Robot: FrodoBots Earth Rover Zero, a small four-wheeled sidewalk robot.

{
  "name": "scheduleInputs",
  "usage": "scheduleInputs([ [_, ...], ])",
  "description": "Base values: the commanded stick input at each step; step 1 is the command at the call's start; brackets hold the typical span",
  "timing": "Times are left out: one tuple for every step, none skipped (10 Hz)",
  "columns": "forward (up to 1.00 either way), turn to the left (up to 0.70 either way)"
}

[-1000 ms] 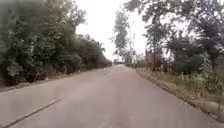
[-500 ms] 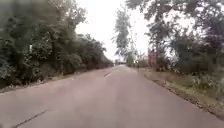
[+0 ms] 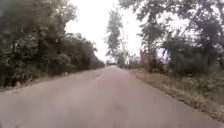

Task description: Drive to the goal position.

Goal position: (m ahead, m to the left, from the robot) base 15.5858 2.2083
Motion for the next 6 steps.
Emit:
scheduleInputs([
  [1.00,0.00],
  [1.00,0.00],
  [1.00,0.00],
  [1.00,0.00],
  [1.00,0.00],
  [1.00,0.00],
])
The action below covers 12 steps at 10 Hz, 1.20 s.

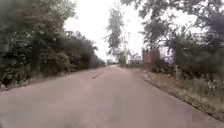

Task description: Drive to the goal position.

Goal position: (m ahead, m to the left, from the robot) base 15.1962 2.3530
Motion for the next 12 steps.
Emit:
scheduleInputs([
  [1.00,0.00],
  [1.00,-0.23],
  [1.00,-0.39],
  [1.00,-0.40],
  [1.00,-0.40],
  [1.00,-0.40],
  [1.00,-0.40],
  [1.00,-0.30],
  [1.00,-0.10],
  [1.00,0.00],
  [1.00,0.00],
  [1.00,0.00],
])
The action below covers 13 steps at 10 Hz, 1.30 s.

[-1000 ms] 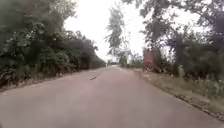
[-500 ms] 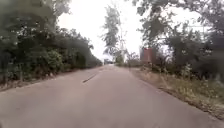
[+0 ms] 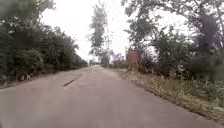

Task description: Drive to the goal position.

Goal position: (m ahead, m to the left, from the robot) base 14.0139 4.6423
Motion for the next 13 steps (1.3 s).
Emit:
scheduleInputs([
  [1.00,0.00],
  [1.00,0.00],
  [1.00,0.00],
  [1.00,0.00],
  [1.00,0.00],
  [1.00,0.00],
  [1.00,0.00],
  [1.00,0.00],
  [1.00,0.00],
  [1.00,0.00],
  [1.00,0.23],
  [1.00,0.38],
  [1.00,0.23],
])
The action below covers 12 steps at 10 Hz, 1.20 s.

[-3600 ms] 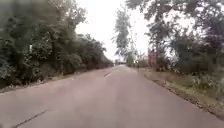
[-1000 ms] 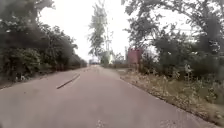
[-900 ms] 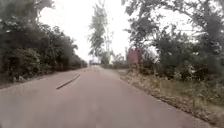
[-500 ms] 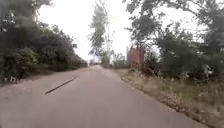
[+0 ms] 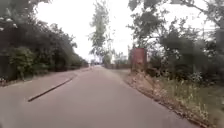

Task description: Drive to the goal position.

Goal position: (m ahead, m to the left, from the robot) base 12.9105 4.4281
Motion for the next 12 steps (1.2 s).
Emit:
scheduleInputs([
  [1.00,0.00],
  [1.00,0.00],
  [1.00,0.00],
  [1.00,0.00],
  [1.00,0.00],
  [1.00,0.00],
  [1.00,0.00],
  [1.00,0.00],
  [1.00,0.00],
  [1.00,0.00],
  [1.00,0.00],
  [1.00,0.00],
])
